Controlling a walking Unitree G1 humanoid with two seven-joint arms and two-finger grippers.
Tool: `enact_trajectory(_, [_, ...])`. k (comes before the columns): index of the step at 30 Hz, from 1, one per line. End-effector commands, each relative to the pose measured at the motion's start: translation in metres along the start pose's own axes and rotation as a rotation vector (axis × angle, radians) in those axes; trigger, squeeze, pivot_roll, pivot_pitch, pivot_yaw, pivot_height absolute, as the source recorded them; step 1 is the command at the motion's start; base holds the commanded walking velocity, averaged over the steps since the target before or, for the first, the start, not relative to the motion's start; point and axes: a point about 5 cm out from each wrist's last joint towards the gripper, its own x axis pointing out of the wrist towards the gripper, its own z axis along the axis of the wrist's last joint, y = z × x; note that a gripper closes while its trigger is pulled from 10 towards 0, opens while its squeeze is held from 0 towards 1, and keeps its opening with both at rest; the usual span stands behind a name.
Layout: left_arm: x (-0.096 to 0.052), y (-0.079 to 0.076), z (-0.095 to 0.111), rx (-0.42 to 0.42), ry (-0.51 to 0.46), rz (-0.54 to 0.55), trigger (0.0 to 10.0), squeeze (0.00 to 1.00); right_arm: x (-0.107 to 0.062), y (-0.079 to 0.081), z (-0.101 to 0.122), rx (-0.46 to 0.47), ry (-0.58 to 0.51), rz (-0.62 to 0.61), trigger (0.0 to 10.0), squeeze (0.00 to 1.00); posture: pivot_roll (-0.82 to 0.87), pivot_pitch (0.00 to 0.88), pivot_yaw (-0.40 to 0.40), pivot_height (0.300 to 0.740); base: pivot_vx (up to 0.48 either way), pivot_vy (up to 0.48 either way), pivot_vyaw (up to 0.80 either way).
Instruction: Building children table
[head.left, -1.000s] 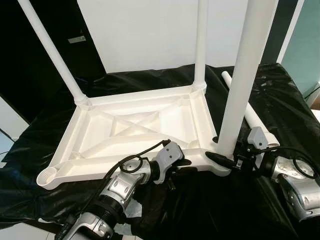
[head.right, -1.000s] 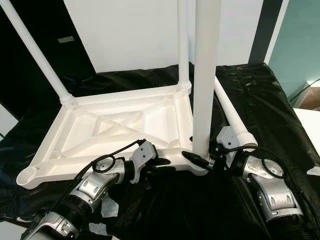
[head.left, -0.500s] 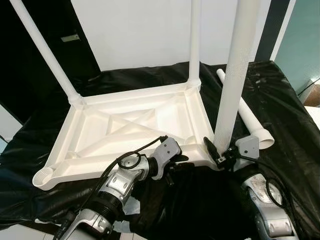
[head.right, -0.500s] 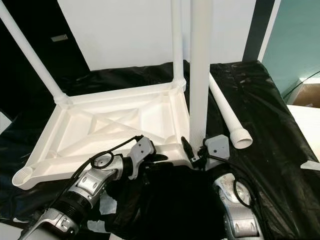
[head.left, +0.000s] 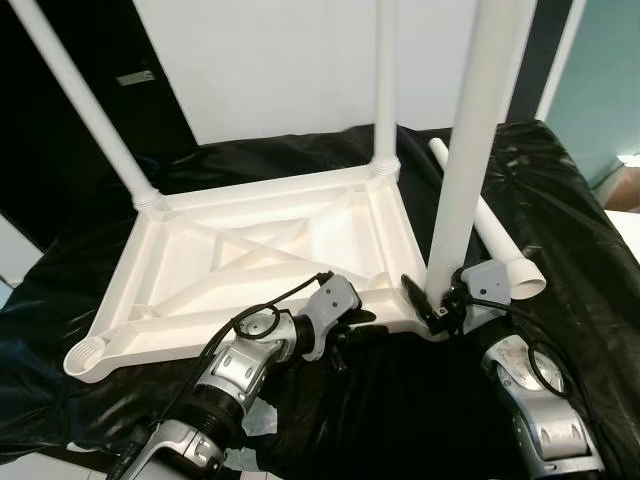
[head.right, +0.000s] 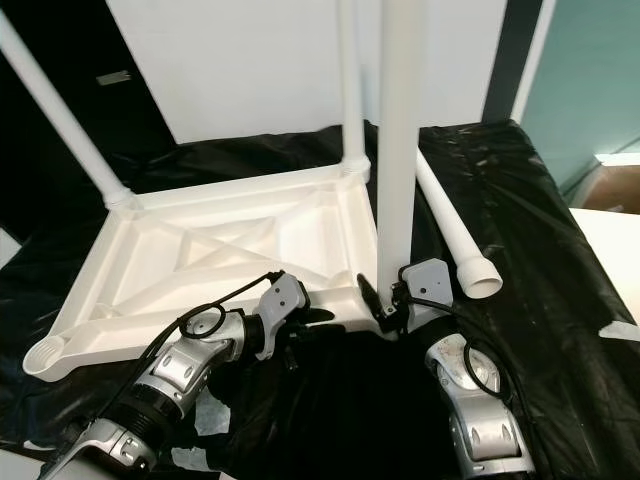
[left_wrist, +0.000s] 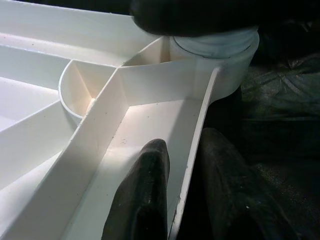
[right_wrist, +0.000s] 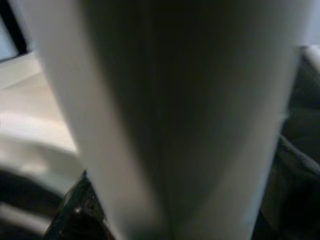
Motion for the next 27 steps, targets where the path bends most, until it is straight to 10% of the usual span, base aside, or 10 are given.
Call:
enact_trajectory(1, [0.003, -0.018, -0.029, -0.063, 0.118, -0.114, 10.0, 0.00, 0.002, 0.000, 0.001, -0.011, -0.009, 0.131, 10.0, 0.00, -0.10, 0.000, 0.116, 0.740, 0.000, 0.000, 0.00])
enact_trajectory(12, [0.003, -0.019, -0.029, -0.063, 0.118, -0.115, 10.0, 0.00, 0.002, -0.033, 0.012, -0.143, 0.012, 0.393, 10.0, 0.00, -0.10, 0.000, 0.119, 0.740, 0.000, 0.000, 0.00])
enact_trajectory(13, [0.003, -0.019, -0.030, -0.063, 0.117, -0.116, 10.0, 0.00, 0.001, -0.037, 0.012, -0.163, 0.031, 0.437, 4.7, 0.00, -0.10, 0.000, 0.119, 0.740, 0.000, 0.000, 0.00])
enact_trajectory(14, [0.003, -0.019, -0.030, -0.063, 0.117, -0.116, 10.0, 0.00, 0.001, -0.037, 0.012, -0.163, 0.031, 0.437, 4.7, 0.00, -0.10, 0.000, 0.119, 0.740, 0.000, 0.000, 0.00])
enact_trajectory(15, [0.003, -0.019, -0.030, -0.063, 0.118, -0.115, 10.0, 0.00, -0.001, -0.041, 0.013, -0.179, 0.046, 0.471, 0.9, 0.00, -0.10, 0.000, 0.119, 0.740, 0.000, 0.000, 0.00])
enact_trajectory(16, [0.003, -0.019, -0.030, -0.063, 0.118, -0.115, 10.0, 0.00, -0.003, -0.044, 0.012, -0.190, 0.074, 0.513, 0.0, 0.00, -0.10, 0.000, 0.120, 0.740, 0.000, 0.000, 0.00])
enact_trajectory(27, [0.003, -0.019, -0.029, -0.061, 0.116, -0.117, 10.0, 0.00, -0.010, -0.061, 0.006, -0.215, 0.154, 0.607, 0.0, 0.00, -0.10, 0.000, 0.122, 0.740, 0.000, 0.000, 0.00])
